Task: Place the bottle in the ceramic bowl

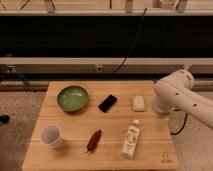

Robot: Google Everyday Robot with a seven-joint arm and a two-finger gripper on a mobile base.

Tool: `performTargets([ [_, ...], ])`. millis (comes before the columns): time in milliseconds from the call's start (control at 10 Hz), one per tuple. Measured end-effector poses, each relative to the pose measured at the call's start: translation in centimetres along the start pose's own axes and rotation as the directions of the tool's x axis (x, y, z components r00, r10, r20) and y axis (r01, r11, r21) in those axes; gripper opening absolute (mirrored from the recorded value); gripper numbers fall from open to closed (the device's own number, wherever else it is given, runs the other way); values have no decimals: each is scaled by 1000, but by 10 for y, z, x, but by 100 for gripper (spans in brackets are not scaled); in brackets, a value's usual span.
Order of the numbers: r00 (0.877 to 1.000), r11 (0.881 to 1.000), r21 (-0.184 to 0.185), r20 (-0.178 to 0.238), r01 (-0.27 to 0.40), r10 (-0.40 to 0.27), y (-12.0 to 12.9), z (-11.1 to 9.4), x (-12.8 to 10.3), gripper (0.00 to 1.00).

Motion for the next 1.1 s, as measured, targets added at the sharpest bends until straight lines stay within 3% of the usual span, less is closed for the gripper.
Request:
performTargets([
  [100,999,999,3,-6,39,-39,0,3,-13,80],
  [600,986,987,3,-34,161,-161,4,4,-27,80],
  [1100,956,958,-12,-59,287,-287,4,8,-46,80],
])
